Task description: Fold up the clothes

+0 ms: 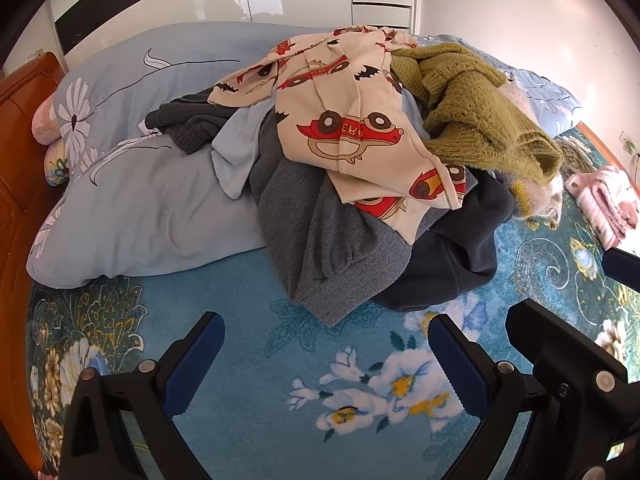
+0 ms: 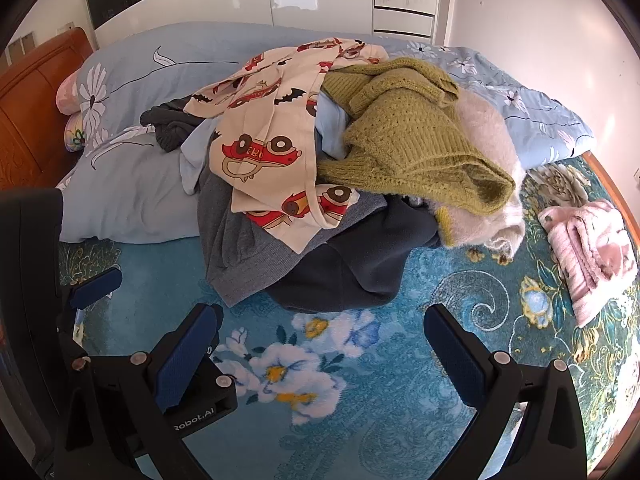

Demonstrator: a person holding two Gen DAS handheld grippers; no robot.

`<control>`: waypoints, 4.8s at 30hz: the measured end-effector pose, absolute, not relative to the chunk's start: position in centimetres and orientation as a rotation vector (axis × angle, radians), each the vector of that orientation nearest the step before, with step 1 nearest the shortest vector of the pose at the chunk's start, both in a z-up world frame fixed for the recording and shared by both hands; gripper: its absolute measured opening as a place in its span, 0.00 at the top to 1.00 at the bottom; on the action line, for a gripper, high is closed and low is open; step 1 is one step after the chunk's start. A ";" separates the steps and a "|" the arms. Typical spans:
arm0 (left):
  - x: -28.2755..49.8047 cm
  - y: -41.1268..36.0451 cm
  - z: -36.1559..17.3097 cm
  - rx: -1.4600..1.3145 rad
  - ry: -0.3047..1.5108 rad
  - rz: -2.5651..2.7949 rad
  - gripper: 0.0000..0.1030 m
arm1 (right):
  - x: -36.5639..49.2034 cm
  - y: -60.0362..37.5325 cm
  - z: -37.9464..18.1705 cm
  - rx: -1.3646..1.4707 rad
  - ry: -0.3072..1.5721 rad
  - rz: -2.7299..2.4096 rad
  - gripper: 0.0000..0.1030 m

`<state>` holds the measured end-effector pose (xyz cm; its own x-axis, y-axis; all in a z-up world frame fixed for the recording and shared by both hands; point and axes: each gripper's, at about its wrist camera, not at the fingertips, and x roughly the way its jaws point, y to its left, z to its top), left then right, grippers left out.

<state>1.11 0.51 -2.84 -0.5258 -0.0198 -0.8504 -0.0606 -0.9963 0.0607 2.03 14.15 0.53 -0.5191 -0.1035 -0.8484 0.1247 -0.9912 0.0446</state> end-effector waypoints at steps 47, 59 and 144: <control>-11.4 14.0 6.5 -1.162 -0.351 2.619 0.95 | 9.9 30.8 -4.3 1.662 -0.348 -2.707 0.00; 6.8 6.5 11.2 -0.919 -0.315 2.493 0.96 | 13.4 31.8 -2.2 1.590 -0.500 -2.765 0.00; 4.6 -7.6 -0.6 -1.380 -0.787 2.417 0.91 | 11.1 18.9 -9.2 1.672 0.444 -2.587 0.87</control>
<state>4.58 -7.55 -0.63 -0.5209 0.4617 -0.7180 0.0495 -0.8233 -0.5654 11.11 18.85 -9.19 -0.4221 0.1288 -0.8974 0.1778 -0.9589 -0.2212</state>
